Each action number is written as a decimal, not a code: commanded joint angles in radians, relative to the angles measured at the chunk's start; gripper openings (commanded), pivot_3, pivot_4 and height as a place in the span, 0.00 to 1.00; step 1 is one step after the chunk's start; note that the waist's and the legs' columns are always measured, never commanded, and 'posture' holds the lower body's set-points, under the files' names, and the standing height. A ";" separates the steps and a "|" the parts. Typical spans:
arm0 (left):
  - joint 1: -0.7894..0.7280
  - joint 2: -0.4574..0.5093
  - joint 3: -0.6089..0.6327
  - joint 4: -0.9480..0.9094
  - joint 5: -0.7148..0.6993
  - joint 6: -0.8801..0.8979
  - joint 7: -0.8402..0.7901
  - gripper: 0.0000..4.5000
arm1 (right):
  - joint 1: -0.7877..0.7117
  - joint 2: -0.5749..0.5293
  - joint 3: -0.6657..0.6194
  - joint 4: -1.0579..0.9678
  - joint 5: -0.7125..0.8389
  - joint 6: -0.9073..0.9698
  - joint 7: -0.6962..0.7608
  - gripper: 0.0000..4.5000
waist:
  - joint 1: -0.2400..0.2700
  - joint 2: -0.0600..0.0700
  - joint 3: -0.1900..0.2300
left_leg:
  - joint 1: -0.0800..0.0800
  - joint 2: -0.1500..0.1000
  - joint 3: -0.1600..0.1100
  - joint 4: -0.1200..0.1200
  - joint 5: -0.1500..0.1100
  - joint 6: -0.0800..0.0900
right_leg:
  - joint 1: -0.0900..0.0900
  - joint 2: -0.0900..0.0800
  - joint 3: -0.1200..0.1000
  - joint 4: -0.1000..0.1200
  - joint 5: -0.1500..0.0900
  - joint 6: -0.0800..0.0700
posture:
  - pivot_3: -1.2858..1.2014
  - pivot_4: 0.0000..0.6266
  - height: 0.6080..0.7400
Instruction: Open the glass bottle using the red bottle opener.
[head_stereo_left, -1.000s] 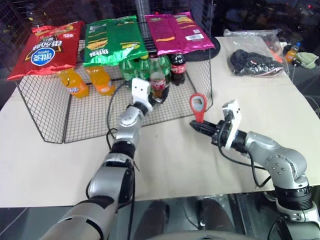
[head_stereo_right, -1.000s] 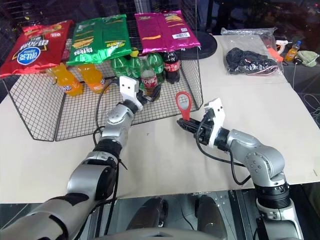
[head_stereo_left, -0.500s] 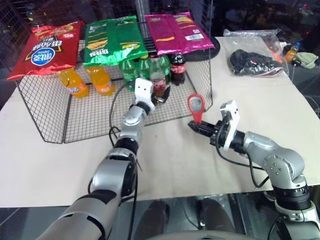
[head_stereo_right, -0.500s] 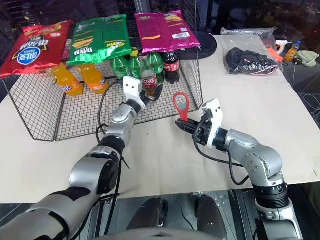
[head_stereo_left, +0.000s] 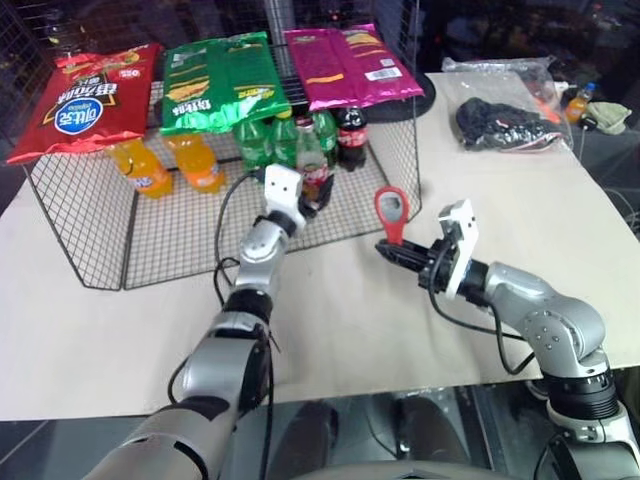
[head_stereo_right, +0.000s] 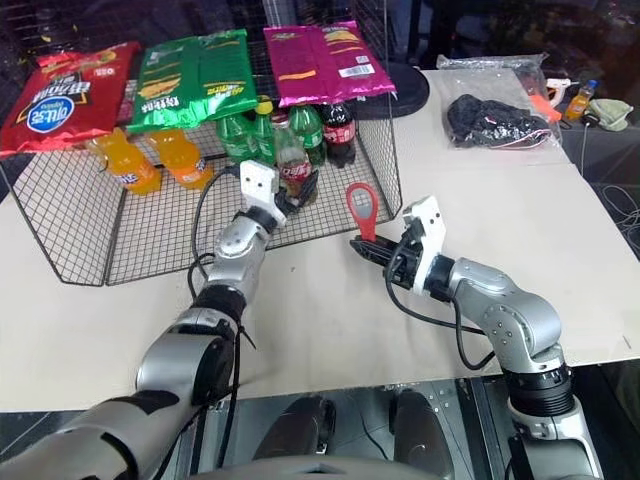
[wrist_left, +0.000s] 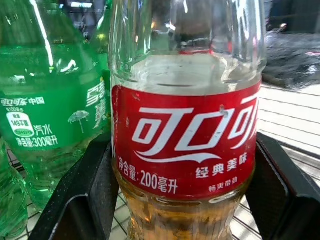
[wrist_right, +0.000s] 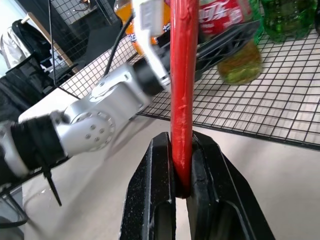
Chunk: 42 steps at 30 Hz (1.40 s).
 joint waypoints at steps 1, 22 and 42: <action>0.101 0.030 0.011 -0.298 -0.076 0.090 -0.041 0.62 | -0.025 -0.006 0.015 0.002 -0.028 -0.042 0.028 0.00 | -0.010 0.000 0.000 | 0.000 0.000 0.000 0.000 0.000 0.000 | 0.000 0.000 0.000 0.000 0.000 0.000 | 0.52 0.24 1.00; 0.698 0.155 0.007 -1.096 -0.270 0.450 -0.148 0.62 | -0.062 -0.012 0.016 0.046 -0.058 -0.066 0.082 0.00 | 0.000 0.001 0.000 | 0.000 0.000 0.000 0.000 0.000 0.000 | -0.001 -0.001 0.002 0.001 0.000 0.000 | 0.52 0.24 1.00; 0.772 0.087 -0.018 -1.053 -0.211 0.354 -0.141 1.00 | -0.056 -0.013 0.058 0.056 -0.165 -0.182 0.117 0.00 | 0.005 0.001 0.000 | 0.001 0.001 0.000 0.000 0.000 0.000 | 0.000 -0.001 0.002 0.001 0.000 0.000 | 0.52 0.24 1.00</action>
